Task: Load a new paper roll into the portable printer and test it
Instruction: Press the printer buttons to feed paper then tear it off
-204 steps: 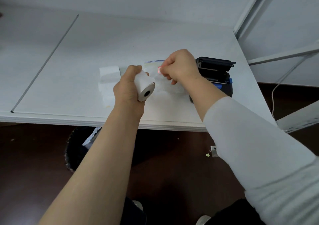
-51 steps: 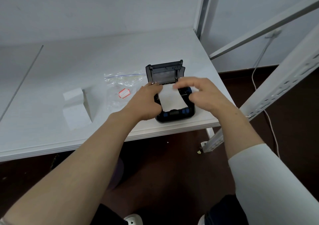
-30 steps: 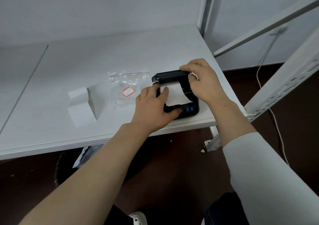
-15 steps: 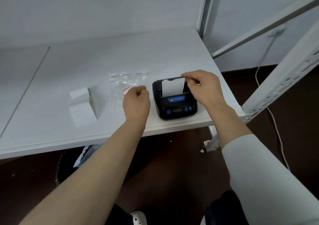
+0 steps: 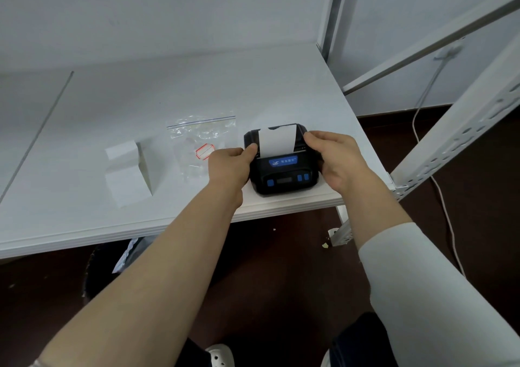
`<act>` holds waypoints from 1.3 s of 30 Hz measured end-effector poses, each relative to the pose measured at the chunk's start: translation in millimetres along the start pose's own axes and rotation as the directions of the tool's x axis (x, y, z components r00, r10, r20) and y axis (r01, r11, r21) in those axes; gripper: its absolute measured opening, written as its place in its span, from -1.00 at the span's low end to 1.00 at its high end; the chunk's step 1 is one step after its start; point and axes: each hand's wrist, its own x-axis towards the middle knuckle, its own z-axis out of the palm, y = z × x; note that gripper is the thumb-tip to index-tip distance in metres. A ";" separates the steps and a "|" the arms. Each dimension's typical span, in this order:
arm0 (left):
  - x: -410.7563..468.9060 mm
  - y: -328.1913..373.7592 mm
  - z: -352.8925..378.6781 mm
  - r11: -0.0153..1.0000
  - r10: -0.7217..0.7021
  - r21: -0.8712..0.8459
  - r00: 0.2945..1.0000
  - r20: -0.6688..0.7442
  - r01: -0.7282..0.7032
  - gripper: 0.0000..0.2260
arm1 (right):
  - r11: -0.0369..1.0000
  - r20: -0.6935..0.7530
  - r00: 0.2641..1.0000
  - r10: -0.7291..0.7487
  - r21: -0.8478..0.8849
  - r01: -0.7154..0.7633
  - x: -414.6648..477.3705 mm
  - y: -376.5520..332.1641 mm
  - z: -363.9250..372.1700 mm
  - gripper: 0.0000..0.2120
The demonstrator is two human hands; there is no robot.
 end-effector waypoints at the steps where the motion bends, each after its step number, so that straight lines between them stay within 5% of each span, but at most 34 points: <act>1: 0.1 -1.2 0.6 1.000 0.007 0.009 1.000 -0.010 -0.007 -0.80 | 1.000 0.010 1.000 -0.001 0.000 0.001 0.1 1.1 -1.0 -0.72; 14: -5.3 -0.4 4.3 0.995 0.063 0.084 0.998 -0.017 -0.061 -0.78 | 1.000 -0.023 0.999 -0.026 0.011 0.027 -1.7 5.2 2.3 -0.80; 20: -20.7 1.9 3.3 0.996 -0.061 -0.068 0.996 0.064 0.065 -0.87 | 0.992 -0.023 0.999 -0.024 -0.122 0.021 -15.2 3.4 4.9 -0.75; 25: -48.9 -17.8 -2.4 0.987 0.152 -0.080 0.965 0.214 -0.138 -0.65 | 0.998 -0.025 0.999 0.025 -0.065 -0.027 -31.6 12.6 0.9 -0.73; 30: -52.8 -30.8 -4.5 0.950 0.303 0.013 0.931 0.205 -0.313 -0.69 | 0.997 -0.007 0.997 0.076 0.031 -0.076 -37.7 21.1 -3.2 -0.70; 39: -36.8 -38.8 -9.0 0.891 0.368 0.197 0.905 0.213 -0.408 -0.63 | 0.998 -0.001 0.998 0.060 0.012 -0.060 -34.4 19.6 -3.8 -0.72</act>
